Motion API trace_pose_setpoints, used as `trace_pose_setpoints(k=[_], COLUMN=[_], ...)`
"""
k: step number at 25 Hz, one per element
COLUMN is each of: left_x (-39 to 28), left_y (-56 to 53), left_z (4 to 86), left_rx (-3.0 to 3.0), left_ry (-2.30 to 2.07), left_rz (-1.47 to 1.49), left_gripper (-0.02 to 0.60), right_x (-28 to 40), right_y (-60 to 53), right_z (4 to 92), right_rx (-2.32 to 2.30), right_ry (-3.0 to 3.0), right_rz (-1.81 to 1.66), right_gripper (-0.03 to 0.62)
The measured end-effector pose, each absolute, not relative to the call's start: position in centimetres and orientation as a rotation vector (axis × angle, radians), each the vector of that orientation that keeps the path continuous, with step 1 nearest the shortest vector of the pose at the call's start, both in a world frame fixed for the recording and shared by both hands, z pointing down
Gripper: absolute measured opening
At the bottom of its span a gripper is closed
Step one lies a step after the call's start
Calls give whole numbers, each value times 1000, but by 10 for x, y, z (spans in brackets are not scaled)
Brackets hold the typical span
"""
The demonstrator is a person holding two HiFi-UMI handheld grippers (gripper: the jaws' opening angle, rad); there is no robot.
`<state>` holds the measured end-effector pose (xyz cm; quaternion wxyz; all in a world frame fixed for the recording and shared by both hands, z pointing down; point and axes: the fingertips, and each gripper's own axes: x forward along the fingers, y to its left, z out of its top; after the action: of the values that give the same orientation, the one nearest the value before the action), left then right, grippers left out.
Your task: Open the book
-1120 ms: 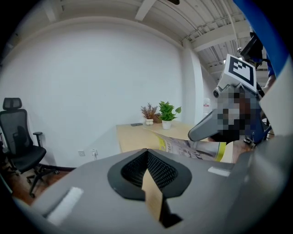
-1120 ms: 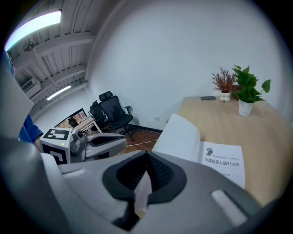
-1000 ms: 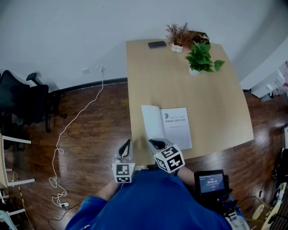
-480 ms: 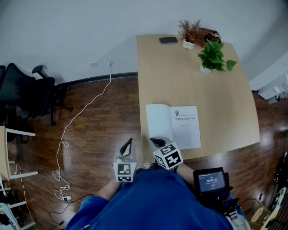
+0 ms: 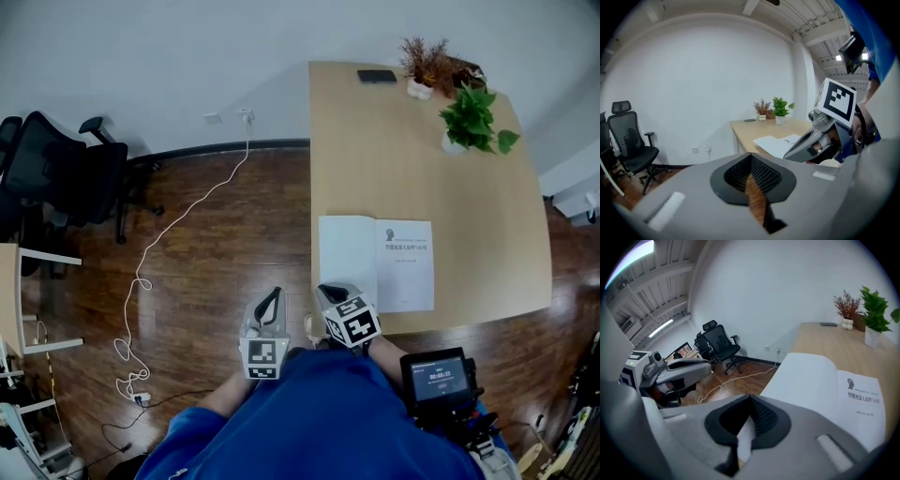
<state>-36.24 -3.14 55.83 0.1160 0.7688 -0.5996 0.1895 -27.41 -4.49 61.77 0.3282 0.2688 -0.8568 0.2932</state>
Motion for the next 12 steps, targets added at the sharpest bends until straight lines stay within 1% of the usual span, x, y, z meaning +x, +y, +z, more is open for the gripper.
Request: trace_pose_setpoints(k=[12], left_x=[-388], left_y=[-21], left_z=[567], left_rx=[2193], left_ry=[-1792], left_rz=[605], left_gripper=[8], right_x=[-293], right_y=[-46], right_z=[662], right_rx=[661], right_ry=[-2186], right_rz=[812], right_gripper=[3])
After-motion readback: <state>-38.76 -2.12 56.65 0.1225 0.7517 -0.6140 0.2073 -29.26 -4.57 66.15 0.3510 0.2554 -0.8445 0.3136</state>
